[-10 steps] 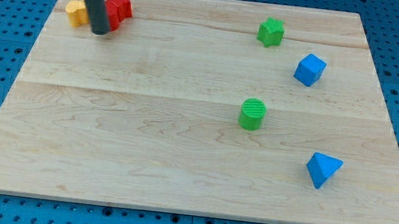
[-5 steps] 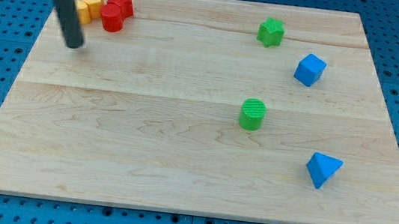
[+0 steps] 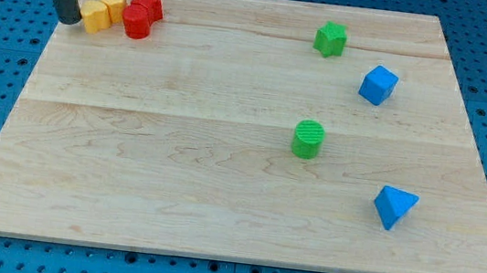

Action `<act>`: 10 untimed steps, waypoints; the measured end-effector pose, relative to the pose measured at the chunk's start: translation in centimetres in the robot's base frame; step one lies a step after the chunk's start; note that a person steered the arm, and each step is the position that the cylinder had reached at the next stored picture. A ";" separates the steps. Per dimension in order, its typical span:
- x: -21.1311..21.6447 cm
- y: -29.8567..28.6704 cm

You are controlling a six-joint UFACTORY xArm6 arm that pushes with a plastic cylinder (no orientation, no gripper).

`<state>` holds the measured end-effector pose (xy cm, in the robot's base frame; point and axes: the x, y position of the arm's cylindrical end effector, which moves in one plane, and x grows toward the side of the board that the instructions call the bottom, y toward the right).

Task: Make yellow and red blocks into a group

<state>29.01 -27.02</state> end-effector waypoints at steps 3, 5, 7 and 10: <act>0.6 5.2; 4.8 11.4; 2.1 15.9; 1.3 17.5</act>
